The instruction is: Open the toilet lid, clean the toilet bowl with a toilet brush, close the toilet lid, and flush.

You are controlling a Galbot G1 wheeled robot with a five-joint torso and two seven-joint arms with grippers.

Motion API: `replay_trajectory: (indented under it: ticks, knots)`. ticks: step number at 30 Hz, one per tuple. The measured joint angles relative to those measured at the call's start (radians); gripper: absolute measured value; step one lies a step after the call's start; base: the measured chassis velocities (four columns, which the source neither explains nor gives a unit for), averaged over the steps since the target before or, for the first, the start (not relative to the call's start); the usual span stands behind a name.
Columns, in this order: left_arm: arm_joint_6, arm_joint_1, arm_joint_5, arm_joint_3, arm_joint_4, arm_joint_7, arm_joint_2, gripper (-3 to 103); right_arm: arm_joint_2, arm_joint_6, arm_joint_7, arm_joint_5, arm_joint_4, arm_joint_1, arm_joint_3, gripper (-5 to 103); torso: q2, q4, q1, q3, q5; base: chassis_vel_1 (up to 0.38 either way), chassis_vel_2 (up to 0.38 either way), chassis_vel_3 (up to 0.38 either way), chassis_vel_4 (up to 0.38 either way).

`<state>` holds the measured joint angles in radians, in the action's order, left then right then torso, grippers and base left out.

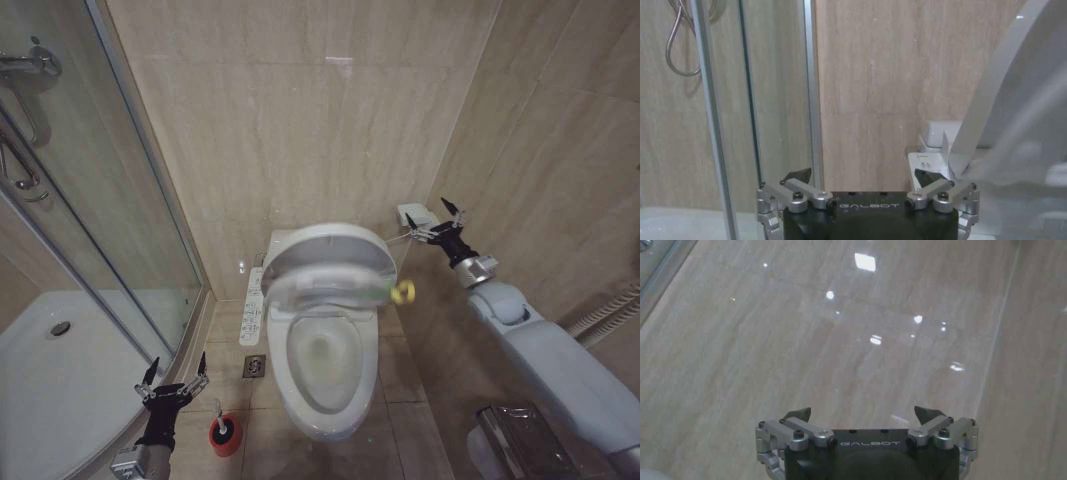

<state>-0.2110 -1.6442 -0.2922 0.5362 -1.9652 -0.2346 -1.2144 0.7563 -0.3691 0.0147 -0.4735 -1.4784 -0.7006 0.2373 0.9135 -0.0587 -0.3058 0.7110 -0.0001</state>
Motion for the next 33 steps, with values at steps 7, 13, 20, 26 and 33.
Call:
replay_trajectory:
  ticks: [7,13,20,26,33]
  knots:
    - [0.000,0.000,0.000,0.000,0.000,0.000,0.000,100,-0.006,-0.008,-0.020,-0.007,-0.031,-0.036,0.020,100,0.000,0.0000,0.000,0.000,0.0002,0.000,0.000,0.000,0.000]
    - [0.000,0.000,0.000,0.000,0.000,0.000,0.000,100,0.026,0.015,-0.049,0.005,-0.037,-0.018,0.003,100,0.000,0.0002,0.000,0.000,0.0002,0.000,0.000,0.000,0.000]
    - [0.000,0.000,0.000,0.000,0.000,0.000,0.000,100,0.053,0.060,-0.085,-0.006,-0.062,0.020,-0.032,100,0.000,0.0004,0.000,0.000,0.0000,0.000,0.000,0.000,0.000]
    - [0.000,0.000,0.000,0.000,0.000,0.000,0.000,100,-0.006,0.059,-0.081,-0.047,-0.100,-0.036,-0.005,100,0.000,-0.0001,0.000,0.000,-0.0001,0.000,0.000,0.000,0.000]
    - [0.000,0.000,0.000,0.000,0.000,0.000,0.000,100,-0.020,0.045,-0.078,-0.048,-0.136,-0.134,0.043,100,0.000,0.0001,0.000,0.000,0.0001,0.000,0.000,0.000,0.000]
